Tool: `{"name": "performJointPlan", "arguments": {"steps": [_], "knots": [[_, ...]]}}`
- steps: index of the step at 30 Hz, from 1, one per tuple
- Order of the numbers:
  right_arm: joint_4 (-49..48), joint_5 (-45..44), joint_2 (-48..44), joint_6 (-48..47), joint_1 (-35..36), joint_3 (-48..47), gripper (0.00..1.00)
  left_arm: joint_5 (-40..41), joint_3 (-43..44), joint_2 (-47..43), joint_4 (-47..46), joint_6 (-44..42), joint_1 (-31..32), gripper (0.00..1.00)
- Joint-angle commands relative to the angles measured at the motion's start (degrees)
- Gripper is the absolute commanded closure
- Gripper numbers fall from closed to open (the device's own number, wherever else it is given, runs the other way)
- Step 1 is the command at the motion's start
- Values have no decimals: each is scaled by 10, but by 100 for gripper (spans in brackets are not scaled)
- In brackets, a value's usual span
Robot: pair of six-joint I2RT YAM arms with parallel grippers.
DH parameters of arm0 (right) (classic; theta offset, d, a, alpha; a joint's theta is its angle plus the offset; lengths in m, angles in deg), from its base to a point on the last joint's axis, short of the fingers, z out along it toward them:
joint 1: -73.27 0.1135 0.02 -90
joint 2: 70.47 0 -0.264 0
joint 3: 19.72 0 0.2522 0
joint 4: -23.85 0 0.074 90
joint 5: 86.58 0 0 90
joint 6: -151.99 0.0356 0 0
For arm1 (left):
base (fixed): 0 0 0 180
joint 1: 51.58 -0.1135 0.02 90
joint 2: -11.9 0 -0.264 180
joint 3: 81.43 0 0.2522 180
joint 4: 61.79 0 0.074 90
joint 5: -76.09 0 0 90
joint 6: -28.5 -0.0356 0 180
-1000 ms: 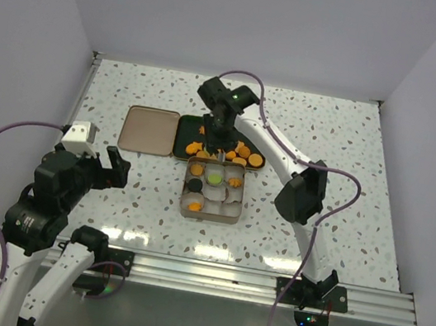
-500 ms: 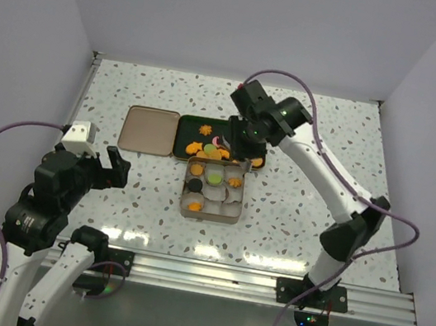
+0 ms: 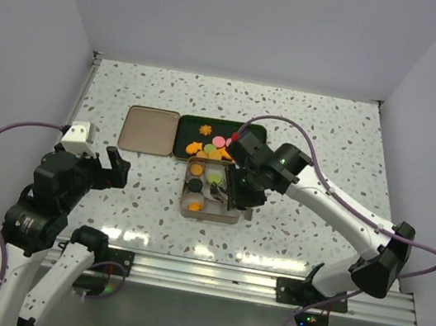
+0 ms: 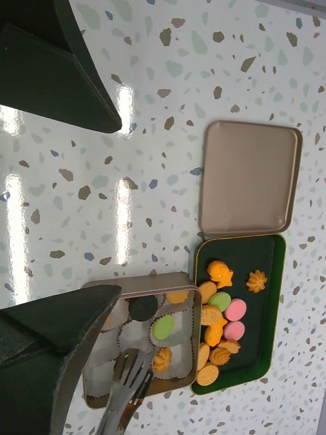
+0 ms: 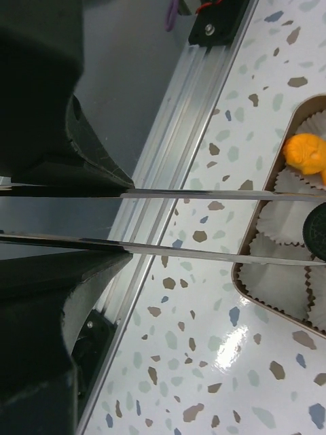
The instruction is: Pack the cookies
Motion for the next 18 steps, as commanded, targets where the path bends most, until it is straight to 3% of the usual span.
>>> {"name": "performJointPlan", "arguments": {"steps": [1, 18], "knots": [[-42, 14, -26, 33, 0, 25, 68, -2, 1, -8, -24, -12, 4, 1], [-38, 14, 51, 9, 0, -2, 69, 6, 2, -23, -23, -8, 4, 1]]}}
